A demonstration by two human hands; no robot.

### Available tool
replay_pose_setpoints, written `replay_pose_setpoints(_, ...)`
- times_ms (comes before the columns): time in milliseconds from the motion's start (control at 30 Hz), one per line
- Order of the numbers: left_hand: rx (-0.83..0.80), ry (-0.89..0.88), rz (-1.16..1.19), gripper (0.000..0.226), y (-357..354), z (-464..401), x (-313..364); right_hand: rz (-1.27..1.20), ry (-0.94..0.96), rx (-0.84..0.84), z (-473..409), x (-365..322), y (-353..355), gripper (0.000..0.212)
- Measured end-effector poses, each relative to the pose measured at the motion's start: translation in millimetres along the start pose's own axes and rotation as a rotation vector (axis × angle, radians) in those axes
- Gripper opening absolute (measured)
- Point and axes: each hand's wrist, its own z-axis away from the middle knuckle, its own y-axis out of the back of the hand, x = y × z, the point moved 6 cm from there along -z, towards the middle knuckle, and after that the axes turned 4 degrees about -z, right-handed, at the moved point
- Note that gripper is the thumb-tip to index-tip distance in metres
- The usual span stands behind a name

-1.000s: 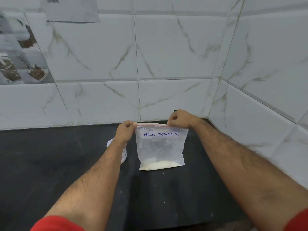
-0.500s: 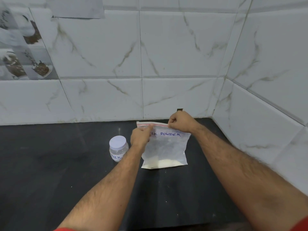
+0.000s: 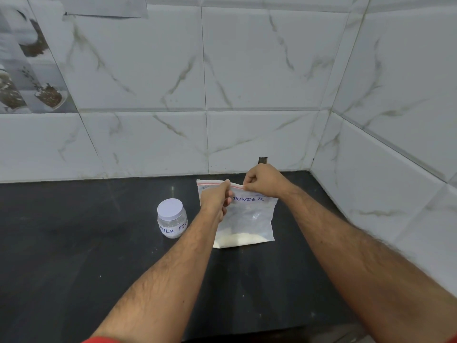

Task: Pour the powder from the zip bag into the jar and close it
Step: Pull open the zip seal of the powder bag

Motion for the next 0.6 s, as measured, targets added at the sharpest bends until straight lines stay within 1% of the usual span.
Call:
replay_pose_setpoints(133, -0.010, 0.012, 0.000, 0.021, 1, 3, 2, -0.016, -0.012, 0.008, 0, 4, -1, 0.009)
replay_pose_setpoints(267, -0.035, -0.036, -0.020, 0.022, 1, 3, 4, -0.069, -0.013, 0.018, 0, 7, -1, 0.006)
replay_pose_setpoints(367, -0.057, -0.100, -0.058, 0.027, 0, 3, 8, -0.106, -0.036, 0.013, -2, 11, 2, 0.018)
replay_pose_setpoints(467, -0.063, -0.160, -0.132, 0.025, -1, 3, 15, -0.092, -0.097, -0.045, -8, 19, 4, 0.026)
replay_pose_setpoints(600, -0.092, -0.189, -0.208, 0.021, -4, 5, 26, -0.074, -0.139, -0.068, -12, 22, 14, 0.017)
